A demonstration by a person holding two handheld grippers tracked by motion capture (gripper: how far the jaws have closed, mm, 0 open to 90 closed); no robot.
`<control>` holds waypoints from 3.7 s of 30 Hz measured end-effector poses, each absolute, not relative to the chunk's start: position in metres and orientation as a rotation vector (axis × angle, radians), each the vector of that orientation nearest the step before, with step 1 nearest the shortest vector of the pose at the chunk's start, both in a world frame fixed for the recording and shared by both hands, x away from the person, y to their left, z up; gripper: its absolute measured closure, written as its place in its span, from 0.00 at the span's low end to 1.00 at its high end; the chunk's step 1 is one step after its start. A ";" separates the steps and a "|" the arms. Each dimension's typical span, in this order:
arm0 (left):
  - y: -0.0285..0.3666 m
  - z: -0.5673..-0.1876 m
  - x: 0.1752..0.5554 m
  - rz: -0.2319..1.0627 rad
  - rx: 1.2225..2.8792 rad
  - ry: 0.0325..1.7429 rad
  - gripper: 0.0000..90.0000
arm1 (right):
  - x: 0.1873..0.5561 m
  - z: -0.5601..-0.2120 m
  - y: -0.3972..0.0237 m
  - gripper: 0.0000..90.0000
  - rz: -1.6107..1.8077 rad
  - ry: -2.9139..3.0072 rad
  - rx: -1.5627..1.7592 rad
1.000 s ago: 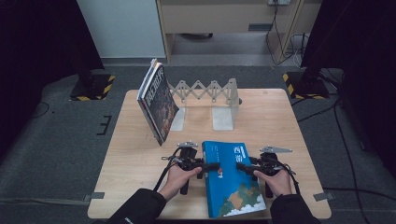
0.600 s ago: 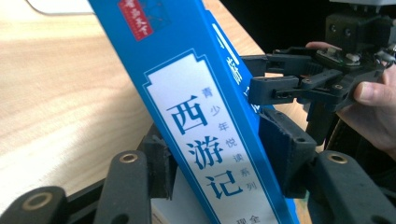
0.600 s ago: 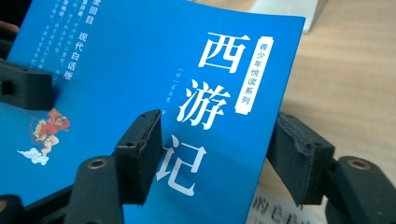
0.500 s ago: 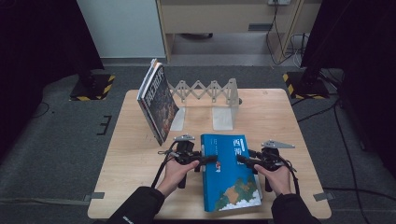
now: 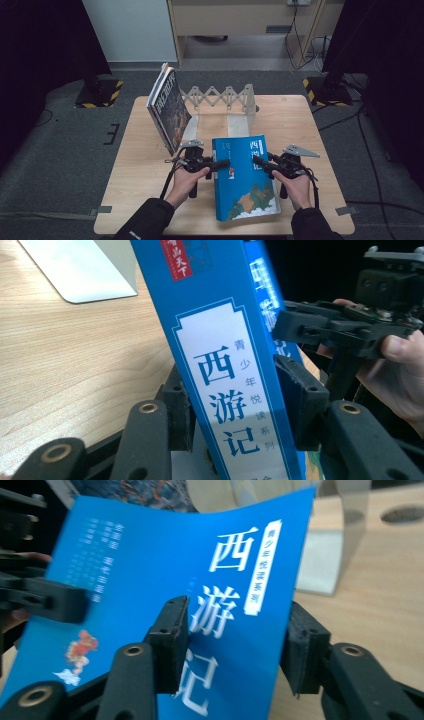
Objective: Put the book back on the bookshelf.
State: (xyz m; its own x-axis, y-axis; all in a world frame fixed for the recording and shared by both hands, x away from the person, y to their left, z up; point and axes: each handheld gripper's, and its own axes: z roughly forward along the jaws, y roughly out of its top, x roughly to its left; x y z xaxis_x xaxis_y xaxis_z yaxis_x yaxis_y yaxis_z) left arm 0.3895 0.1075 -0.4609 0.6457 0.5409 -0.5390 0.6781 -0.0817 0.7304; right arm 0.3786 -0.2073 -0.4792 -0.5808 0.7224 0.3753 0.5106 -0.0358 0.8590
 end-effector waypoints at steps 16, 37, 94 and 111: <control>0.107 -0.461 0.390 -0.144 1.764 0.958 0.60 | 0.386 -0.506 -0.213 0.42 1.584 2.212 1.446; 0.102 -0.434 0.382 -0.099 1.684 0.837 0.64 | 0.376 -0.477 -0.211 0.58 1.675 2.052 1.245; 0.091 -0.421 0.372 0.138 1.735 0.740 0.67 | 0.375 -0.477 -0.202 0.53 1.774 2.106 1.148; 0.089 -0.424 0.374 0.132 1.727 0.797 0.66 | 0.372 -0.474 -0.201 0.60 1.756 2.108 1.107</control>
State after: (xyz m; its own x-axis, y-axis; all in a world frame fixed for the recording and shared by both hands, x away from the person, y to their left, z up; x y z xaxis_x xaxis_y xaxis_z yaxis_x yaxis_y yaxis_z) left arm 0.3736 0.0890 -0.4239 0.7611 0.5689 -0.3116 0.4385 -0.0971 0.8935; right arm 0.3724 -0.2010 -0.4741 -0.7059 0.6365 0.3108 0.4206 0.0237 0.9069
